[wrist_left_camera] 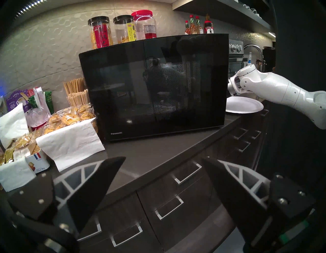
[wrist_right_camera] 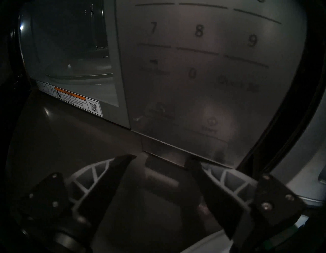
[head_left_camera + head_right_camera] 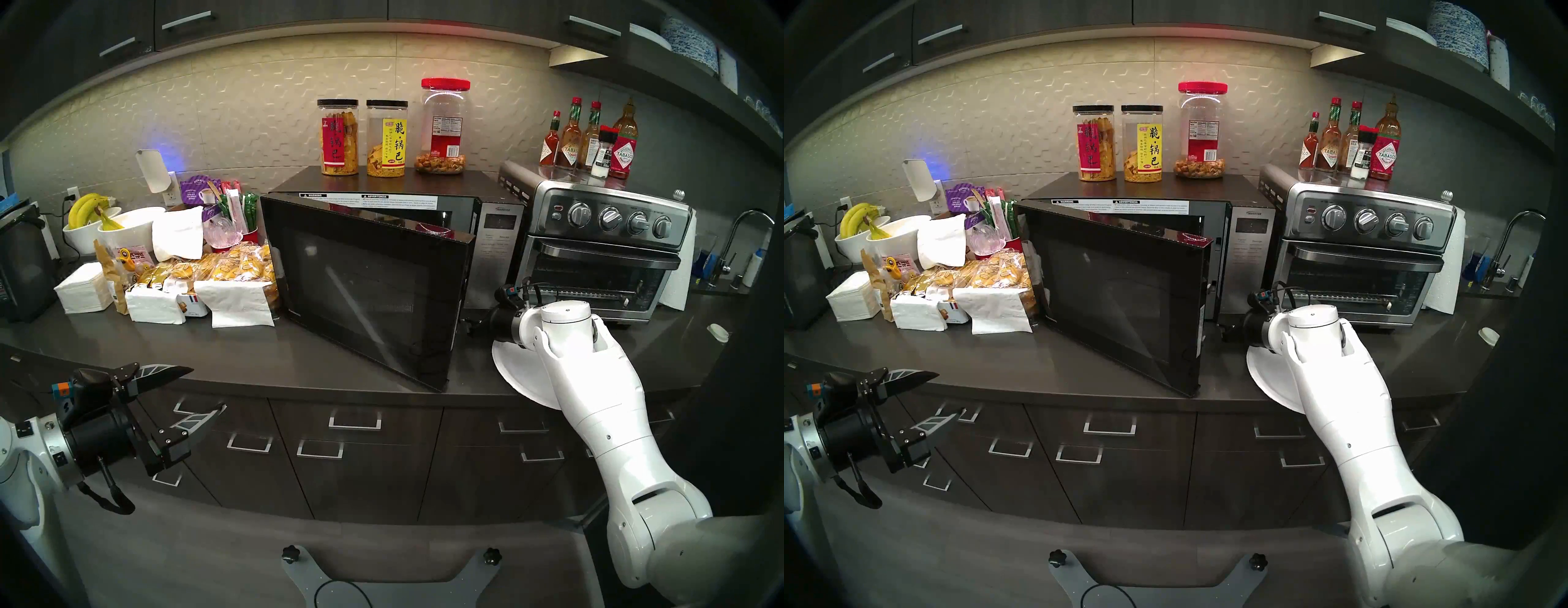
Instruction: Open the microwave, put the plate inside, and close the door
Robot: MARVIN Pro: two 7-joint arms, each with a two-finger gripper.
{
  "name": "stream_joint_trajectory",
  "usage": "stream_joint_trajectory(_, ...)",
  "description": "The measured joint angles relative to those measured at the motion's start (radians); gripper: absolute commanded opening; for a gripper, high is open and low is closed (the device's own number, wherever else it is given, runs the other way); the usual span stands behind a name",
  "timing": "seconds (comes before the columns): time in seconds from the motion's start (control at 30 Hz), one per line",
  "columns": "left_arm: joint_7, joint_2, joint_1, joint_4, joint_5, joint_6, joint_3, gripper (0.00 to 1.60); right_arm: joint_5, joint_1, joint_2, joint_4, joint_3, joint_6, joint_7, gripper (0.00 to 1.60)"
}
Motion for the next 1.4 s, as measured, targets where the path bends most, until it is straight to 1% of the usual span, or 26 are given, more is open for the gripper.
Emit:
stream_joint_trajectory(0.3, -0.001, -0.003, -0.004, 0.001, 0.003, -0.001, 0.000, 1.60, 0.010, -0.020, 0.027, -0.057, 0.016, 0.030, 0.037, 1.60)
stream_joint_trajectory(0.47, -0.003, -0.003, -0.006, 0.001, 0.005, -0.001, 0.000, 1.60, 0.012, -0.033, 0.048, -0.098, 0.028, 0.048, 0.055, 1.60)
stream_joint_trajectory(0.53, -0.003, -0.003, -0.006, 0.001, 0.006, -0.001, 0.000, 1.60, 0.013, -0.041, 0.060, -0.125, 0.034, 0.065, 0.068, 1.60)
stream_joint_trajectory(0.57, -0.004, -0.003, -0.007, 0.001, 0.006, -0.001, 0.000, 1.60, 0.014, -0.044, 0.066, -0.136, 0.037, 0.072, 0.073, 1.56)
stream_joint_trajectory(0.6, -0.004, -0.003, -0.007, 0.001, 0.007, -0.001, 0.000, 1.60, 0.014, -0.047, 0.073, -0.151, 0.041, 0.080, 0.079, 1.56)
stream_joint_trajectory(0.7, -0.005, -0.004, -0.008, 0.001, 0.008, -0.001, 0.000, 1.60, 0.018, -0.057, 0.091, -0.192, 0.053, 0.103, 0.095, 1.44)
stream_joint_trajectory(0.73, -0.006, -0.004, -0.008, 0.001, 0.008, -0.001, 0.000, 1.60, 0.020, -0.062, 0.099, -0.208, 0.057, 0.114, 0.102, 1.43)
stream_joint_trajectory(0.77, -0.006, -0.004, -0.009, 0.001, 0.008, -0.001, 0.000, 1.60, 0.022, -0.071, 0.108, -0.227, 0.062, 0.127, 0.111, 1.36)
stream_joint_trajectory(0.8, -0.007, -0.004, -0.009, 0.001, 0.009, -0.001, 0.000, 1.60, 0.024, -0.078, 0.115, -0.243, 0.066, 0.138, 0.118, 1.32)
stream_joint_trajectory(0.83, -0.007, -0.004, -0.009, 0.001, 0.009, -0.001, 0.000, 1.60, 0.025, -0.084, 0.120, -0.253, 0.068, 0.146, 0.124, 1.32)
stream_joint_trajectory(0.9, -0.008, -0.004, -0.010, 0.001, 0.010, -0.001, 0.000, 1.60, 0.028, -0.098, 0.133, -0.277, 0.075, 0.162, 0.137, 1.20)
stream_joint_trajectory(0.93, -0.008, -0.004, -0.010, 0.001, 0.010, -0.001, 0.000, 1.60, 0.029, -0.100, 0.136, -0.281, 0.076, 0.165, 0.140, 1.20)
stream_joint_trajectory(0.97, -0.008, -0.004, -0.010, 0.001, 0.010, -0.001, 0.000, 1.60, 0.029, -0.103, 0.138, -0.285, 0.077, 0.168, 0.142, 1.05)
stream_joint_trajectory(1.0, -0.008, -0.004, -0.010, 0.001, 0.010, -0.001, 0.000, 1.60, 0.030, -0.108, 0.143, -0.292, 0.079, 0.173, 0.148, 0.96)
stream_joint_trajectory(1.03, -0.009, -0.004, -0.011, 0.001, 0.011, -0.001, 0.000, 1.60, 0.031, -0.112, 0.147, -0.297, 0.081, 0.177, 0.152, 0.77)
stream_joint_trajectory(1.1, -0.009, -0.005, -0.011, 0.001, 0.011, 0.000, 0.000, 1.60, 0.032, -0.121, 0.156, -0.307, 0.084, 0.185, 0.161, 0.65)
stream_joint_trajectory(1.13, -0.010, -0.005, -0.011, 0.001, 0.012, 0.000, 0.000, 1.60, 0.033, -0.126, 0.161, -0.313, 0.085, 0.189, 0.167, 0.62)
stream_joint_trajectory(1.17, -0.010, -0.005, -0.012, 0.001, 0.012, 0.000, 0.000, 1.60, 0.034, -0.131, 0.166, -0.318, 0.087, 0.193, 0.173, 0.55)
stream_joint_trajectory(1.27, -0.011, -0.005, -0.012, 0.001, 0.013, 0.001, 0.000, 1.60, 0.035, -0.138, 0.172, -0.325, 0.089, 0.198, 0.181, 0.55)
stream_joint_trajectory(1.33, -0.011, -0.006, -0.012, 0.001, 0.013, 0.002, 0.000, 1.60, 0.036, -0.143, 0.178, -0.332, 0.090, 0.201, 0.189, 0.51)
stream_joint_trajectory(1.37, -0.012, -0.006, -0.013, 0.001, 0.013, 0.002, 0.000, 1.60, 0.037, -0.145, 0.180, -0.334, 0.091, 0.202, 0.192, 0.41)
stream_joint_trajectory(1.4, -0.012, -0.006, -0.013, 0.001, 0.013, 0.002, 0.000, 1.60, 0.037, -0.146, 0.181, -0.336, 0.091, 0.202, 0.195, 0.36)
